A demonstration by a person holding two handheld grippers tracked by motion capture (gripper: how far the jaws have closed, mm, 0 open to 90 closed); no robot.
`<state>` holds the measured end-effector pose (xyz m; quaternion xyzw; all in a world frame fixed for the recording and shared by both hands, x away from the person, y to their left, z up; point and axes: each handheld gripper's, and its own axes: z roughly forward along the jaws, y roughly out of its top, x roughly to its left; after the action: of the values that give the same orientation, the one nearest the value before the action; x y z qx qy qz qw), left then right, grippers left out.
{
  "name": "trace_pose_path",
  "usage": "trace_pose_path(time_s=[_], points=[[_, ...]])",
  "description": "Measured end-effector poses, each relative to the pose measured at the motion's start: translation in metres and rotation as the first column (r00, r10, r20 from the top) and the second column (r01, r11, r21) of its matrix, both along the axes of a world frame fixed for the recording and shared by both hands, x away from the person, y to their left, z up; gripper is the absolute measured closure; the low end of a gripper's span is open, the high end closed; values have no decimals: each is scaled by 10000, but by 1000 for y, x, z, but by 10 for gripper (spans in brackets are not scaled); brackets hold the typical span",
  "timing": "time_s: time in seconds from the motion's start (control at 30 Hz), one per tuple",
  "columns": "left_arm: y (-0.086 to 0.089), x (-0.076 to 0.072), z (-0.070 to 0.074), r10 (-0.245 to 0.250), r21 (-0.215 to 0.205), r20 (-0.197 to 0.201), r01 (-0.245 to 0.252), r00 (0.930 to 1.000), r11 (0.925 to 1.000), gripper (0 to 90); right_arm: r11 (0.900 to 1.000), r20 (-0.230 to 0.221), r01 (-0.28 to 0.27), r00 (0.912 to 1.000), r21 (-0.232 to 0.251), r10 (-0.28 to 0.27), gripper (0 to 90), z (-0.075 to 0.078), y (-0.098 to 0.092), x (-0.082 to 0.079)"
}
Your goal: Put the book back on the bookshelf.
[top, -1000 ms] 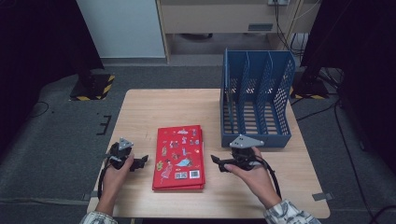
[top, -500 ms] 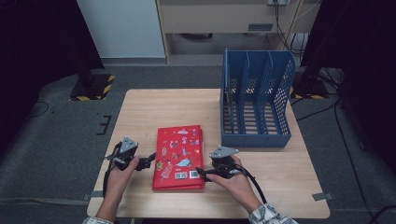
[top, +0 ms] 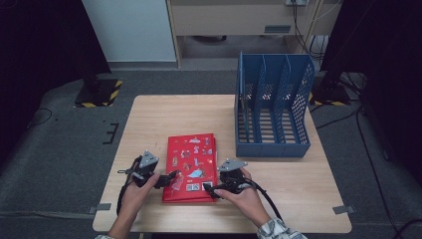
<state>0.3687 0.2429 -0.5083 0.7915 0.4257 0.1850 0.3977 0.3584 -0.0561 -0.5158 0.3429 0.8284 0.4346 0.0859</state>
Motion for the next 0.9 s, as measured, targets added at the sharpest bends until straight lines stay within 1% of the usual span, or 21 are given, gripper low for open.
trace_pose_path(time_s=[0.1,0.13,0.27,0.33,0.43,0.47,0.5,0.57,0.6,0.67,0.7,0.73,0.77,0.8,0.83,0.87,0.9], points=[[-3,2,-2,-70,-58,-66,70,10000,10000,74,10000,-88,-16,10000,86,17,86,-2,1,2],[-3,4,-3,-113,-149,-136,111,9998,9998,73,9999,-131,-50,9999,95,51,84,-2,2,2],[-6,8,-5,-352,-193,-204,348,9992,9992,70,9996,-352,-128,9993,233,136,79,-4,5,3],[-6,10,-7,-412,-331,-324,401,9986,9986,62,9995,-374,-200,9991,233,208,73,-4,6,3],[-5,15,-10,-310,-600,-435,284,9986,9978,39,9996,-461,-189,9987,223,199,64,-4,7,4],[-5,17,-12,-321,-821,-520,278,9981,9962,33,9996,-485,-188,9986,228,199,61,-4,7,4],[-4,19,-14,-358,-1094,-695,281,9969,9936,34,9996,-545,-169,9983,244,182,59,-4,7,5],[-2,23,-16,-552,-1442,-913,416,9943,9887,37,9995,-631,-175,9978,271,192,53,-5,7,5],[-2,23,-16,-633,-1536,-927,486,9937,9869,66,9995,-674,-222,9974,238,238,51,-5,7,6],[-3,23,-16,-606,-1474,-936,463,9938,9880,70,9995,-618,-261,9977,174,271,50,-4,8,7],[-3,23,-15,-583,-1404,-977,442,9935,9891,72,9996,-627,-244,9977,166,254,50,-4,8,7],[-5,22,-13,-542,-1243,-948,422,9940,9913,76,9996,-615,-231,9978,152,240,51,-4,8,6],[-5,22,-13,-542,-1243,-948,422,9940,9913,80,9996,-615,-231,9978,152,240,51,-4,8,6],[-6,22,-12,-564,-1137,-925,457,9941,9925,80,9997,-652,-206,9976,134,214,51,-3,8,5],[-6,22,-11,-572,-1030,-870,481,9946,9935,85,9997,-608,-200,9979,106,206,51,-3,9,4],[-7,21,-9,-550,-907,-796,478,9953,9947,110,9997,-718,-213,9972,98,220,52,-3,8,3],[-8,19,-8,-510,-814,-716,451,9961,9957,110,9997,-718,-213,9972,98,220,52,-3,8,3]])
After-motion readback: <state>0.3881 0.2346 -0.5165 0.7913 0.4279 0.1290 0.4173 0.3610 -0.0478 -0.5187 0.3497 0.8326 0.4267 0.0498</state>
